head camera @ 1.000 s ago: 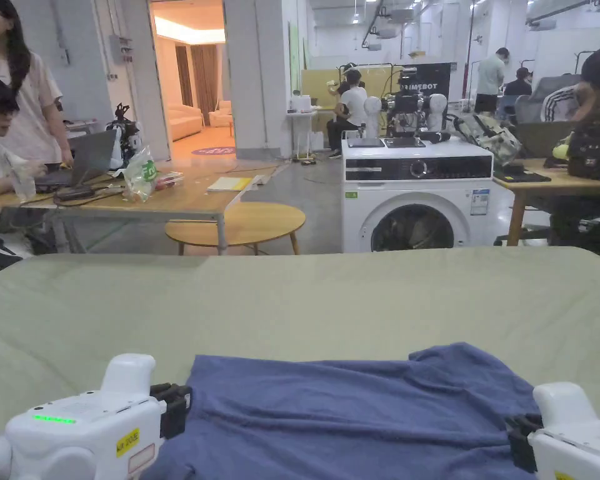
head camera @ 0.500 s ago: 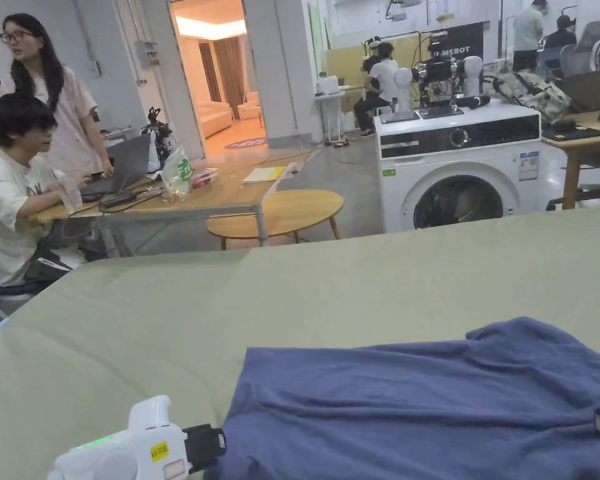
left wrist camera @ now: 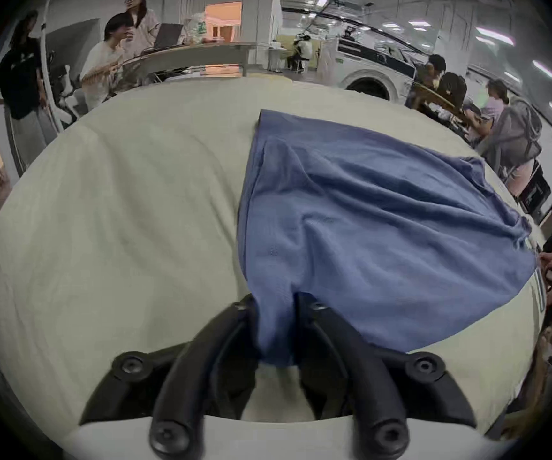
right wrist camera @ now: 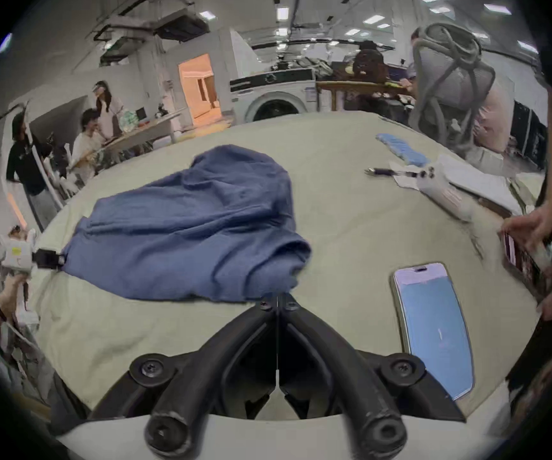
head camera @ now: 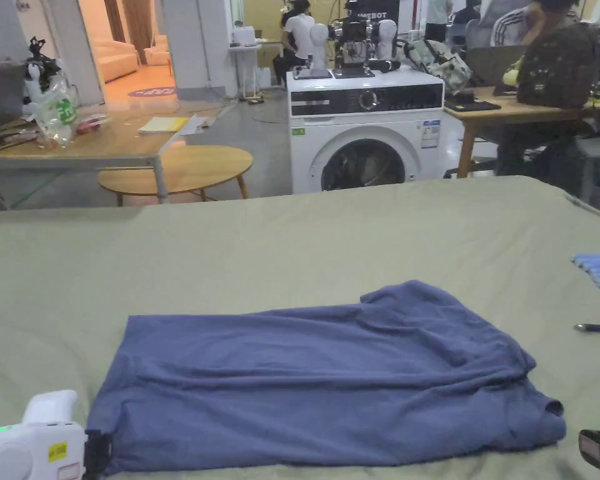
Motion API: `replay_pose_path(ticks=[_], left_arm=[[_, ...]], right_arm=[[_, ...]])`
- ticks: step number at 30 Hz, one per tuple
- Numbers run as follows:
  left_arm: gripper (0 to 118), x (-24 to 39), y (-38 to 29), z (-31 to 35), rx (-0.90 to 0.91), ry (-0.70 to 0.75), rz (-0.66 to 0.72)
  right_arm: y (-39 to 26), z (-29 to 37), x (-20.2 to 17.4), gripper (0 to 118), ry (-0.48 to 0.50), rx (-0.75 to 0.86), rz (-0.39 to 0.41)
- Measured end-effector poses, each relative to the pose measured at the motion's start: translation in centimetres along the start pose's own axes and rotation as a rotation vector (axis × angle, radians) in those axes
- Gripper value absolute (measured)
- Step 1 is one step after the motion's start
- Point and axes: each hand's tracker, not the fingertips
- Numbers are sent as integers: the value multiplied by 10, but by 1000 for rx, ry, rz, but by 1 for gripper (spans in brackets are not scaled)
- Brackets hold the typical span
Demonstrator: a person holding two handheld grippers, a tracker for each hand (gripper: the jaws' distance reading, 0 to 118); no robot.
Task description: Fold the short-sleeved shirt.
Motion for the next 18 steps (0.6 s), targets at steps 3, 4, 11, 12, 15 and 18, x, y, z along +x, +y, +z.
replay_pose_path(ticks=[3,4,11,12,15,18], left_arm=[[8,7,3,-7,-30,16,-23],[8,7,4,-7,-34,19,-30],[8,11,1,-2,-44,14,-42],[8,12,0,-1,-40,14,-41],[8,13,-3,1,-31,12,-48],[8,10,-1,6,-30,-1,-39]], right_arm=[[3,-13,5,69,-34,34,-43],[5,-19,5,77,-25,30,-41],[25,-81,-8,73,3,-58,-95],[25,-92,-10,68,-7,-113,-83],[26,-96,-22,43,-53,-130,35],[32,-94,-31,4,-30,-177,63]])
